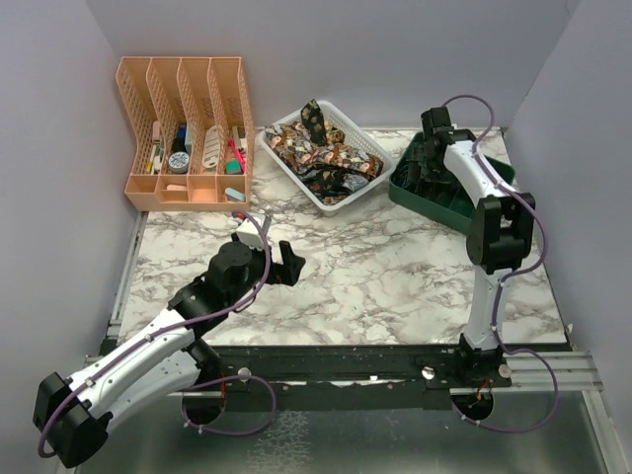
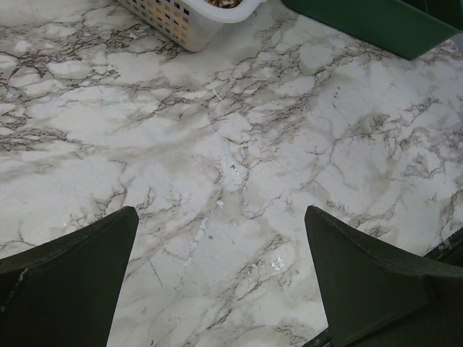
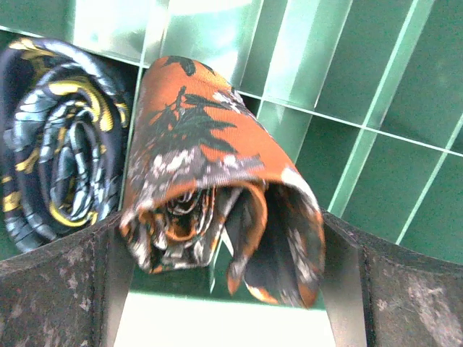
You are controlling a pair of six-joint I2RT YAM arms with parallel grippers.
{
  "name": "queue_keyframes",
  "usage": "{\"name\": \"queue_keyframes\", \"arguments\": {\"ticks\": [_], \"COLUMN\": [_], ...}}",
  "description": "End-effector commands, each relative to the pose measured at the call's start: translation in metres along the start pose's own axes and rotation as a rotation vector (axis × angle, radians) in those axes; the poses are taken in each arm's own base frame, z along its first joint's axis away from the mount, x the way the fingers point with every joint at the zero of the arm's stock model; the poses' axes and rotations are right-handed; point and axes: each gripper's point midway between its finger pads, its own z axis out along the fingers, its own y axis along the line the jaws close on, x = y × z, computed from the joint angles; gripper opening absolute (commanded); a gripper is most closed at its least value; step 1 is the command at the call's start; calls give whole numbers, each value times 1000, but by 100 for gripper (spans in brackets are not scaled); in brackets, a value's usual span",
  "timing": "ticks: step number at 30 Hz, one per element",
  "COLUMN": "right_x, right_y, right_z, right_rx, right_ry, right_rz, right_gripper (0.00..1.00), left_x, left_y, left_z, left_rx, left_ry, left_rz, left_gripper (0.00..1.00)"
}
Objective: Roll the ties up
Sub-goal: Place the tie in the storage box.
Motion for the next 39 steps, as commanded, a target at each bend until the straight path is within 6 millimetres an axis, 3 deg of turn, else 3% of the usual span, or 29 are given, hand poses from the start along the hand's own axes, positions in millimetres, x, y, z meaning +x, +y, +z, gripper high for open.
{"name": "queue_keyframes", "arguments": {"ticks": [1, 5, 10, 16, 20, 25, 28, 30, 35, 39], "right_x": [-35, -33, -29, -29, -28, -25, -33, -43, -69, -73], "right_y": [0, -5, 1, 9, 6, 5, 5, 3, -3, -19], "right_z": [-42, -35, -18, -7, 2, 11, 3, -12, -65, -102], "right_rx": [-53, -11, -13, -31, -3, 22, 16, 11, -54, -49], "right_ry": [-147, -142, -122, -123, -128, -114, -119, -144, -253, -323], "right_rz": [30, 32, 26, 16, 15, 17, 20, 40, 70, 105], "right_gripper": [100, 96, 83, 58, 52, 53, 54, 62, 88, 93], "left_x": [-16, -15, -16, -16, -17, -16, -18, -21, -34, -45], "left_y": [-10, -10, -11, -10, -10, -10, -10, -9, -7, -5], "left_z": [-1, -1, -3, -3, -2, -1, -3, -4, -11, -17], "left_rx": [36, 40, 42, 39, 38, 37, 35, 26, 6, -17], "left_ry": [-38, -31, -33, -35, -32, -30, -31, -39, -76, -105], "left_rz": [5, 5, 7, 12, 15, 18, 20, 19, 8, -1], "left_gripper": [99, 99, 99, 99, 99, 99, 99, 99, 99, 99]}}
